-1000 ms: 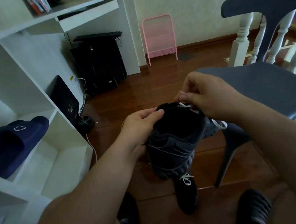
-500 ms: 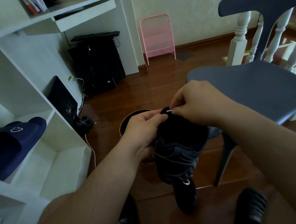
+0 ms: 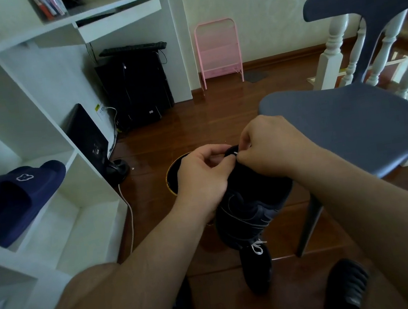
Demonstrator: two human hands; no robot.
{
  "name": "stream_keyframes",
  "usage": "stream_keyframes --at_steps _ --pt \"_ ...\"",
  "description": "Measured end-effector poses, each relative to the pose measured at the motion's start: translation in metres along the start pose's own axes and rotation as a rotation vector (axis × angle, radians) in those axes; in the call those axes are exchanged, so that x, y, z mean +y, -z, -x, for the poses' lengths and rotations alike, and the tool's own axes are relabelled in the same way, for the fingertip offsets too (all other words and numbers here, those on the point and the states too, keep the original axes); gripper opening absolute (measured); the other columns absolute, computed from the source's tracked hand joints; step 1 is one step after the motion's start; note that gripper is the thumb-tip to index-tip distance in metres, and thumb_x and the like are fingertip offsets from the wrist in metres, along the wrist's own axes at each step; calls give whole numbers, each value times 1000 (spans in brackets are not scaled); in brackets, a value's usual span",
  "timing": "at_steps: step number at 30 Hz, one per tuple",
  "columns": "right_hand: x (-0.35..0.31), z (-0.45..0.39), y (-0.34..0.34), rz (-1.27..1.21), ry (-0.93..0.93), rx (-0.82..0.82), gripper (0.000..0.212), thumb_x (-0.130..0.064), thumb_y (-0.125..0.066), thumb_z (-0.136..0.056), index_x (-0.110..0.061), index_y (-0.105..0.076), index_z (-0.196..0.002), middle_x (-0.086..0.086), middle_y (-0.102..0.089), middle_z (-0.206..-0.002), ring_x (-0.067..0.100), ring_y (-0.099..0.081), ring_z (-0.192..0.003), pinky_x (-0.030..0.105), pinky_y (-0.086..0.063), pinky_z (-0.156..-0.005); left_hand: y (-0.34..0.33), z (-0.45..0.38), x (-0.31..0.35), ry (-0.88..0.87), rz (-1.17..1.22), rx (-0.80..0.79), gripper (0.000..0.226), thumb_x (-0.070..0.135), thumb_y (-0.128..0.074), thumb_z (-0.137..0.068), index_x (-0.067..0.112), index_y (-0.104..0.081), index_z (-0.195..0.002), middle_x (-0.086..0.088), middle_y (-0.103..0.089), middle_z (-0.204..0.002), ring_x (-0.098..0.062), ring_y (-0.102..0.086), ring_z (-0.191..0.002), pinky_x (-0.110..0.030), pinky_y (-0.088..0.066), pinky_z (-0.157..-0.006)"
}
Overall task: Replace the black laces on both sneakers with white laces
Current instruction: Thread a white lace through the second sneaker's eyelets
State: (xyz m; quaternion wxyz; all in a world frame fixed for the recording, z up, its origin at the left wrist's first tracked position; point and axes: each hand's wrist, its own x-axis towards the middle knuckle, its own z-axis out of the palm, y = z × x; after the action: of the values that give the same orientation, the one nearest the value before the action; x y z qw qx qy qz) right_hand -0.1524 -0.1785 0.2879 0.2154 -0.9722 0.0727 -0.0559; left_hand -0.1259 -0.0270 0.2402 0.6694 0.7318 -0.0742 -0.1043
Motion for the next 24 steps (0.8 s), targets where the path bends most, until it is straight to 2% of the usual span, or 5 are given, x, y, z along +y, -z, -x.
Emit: stream_keyframes --at_steps 4,11,18,22,24 --pt "1 0 -1 -211 -95 33 21 -26 -70 -89 -25 -76 -69 -6 -71 -76 8 -66 -72 21 -47 -53 4 0 -2 -195 -213 37 16 17 -77 -94 27 -79 -107 13 -77 -90 0 -72 -85 -21 -61 -75" --pt "-6 3 -11 -198 -87 106 19 -24 -68 -88 -22 -75 -70 -8 -68 -73 7 -63 -68 21 -51 -53 0 4 -3 -209 -248 51 30 15 -79 -92 28 -75 -118 15 -75 -97 5 -71 -89 -20 -61 -80" --pt "-3 4 -12 -273 -58 173 10 -33 -81 -86 -30 -75 -79 -15 -66 -79 1 -62 -77 15 -45 -62 7 6 6 -192 -208 35 36 10 -78 -90 31 -72 -120 14 -75 -100 4 -72 -86 -24 -63 -77" --pt "-3 6 -14 -300 -11 253 29 -26 -84 -82 -28 -56 -91 -12 -66 -79 0 -60 -77 15 -38 -61 4 10 8 -131 -111 18 44 3 -77 -88 36 -73 -116 13 -76 -96 -7 -76 -85 -38 -66 -80" --pt "-2 5 -15 -290 14 239 29 -23 -82 -85 -29 -56 -96 -13 -68 -81 -3 -60 -78 13 -38 -64 2 11 10 -45 26 -11 47 -3 -74 -90 31 -72 -122 5 -80 -90 -12 -78 -83 -37 -67 -78"
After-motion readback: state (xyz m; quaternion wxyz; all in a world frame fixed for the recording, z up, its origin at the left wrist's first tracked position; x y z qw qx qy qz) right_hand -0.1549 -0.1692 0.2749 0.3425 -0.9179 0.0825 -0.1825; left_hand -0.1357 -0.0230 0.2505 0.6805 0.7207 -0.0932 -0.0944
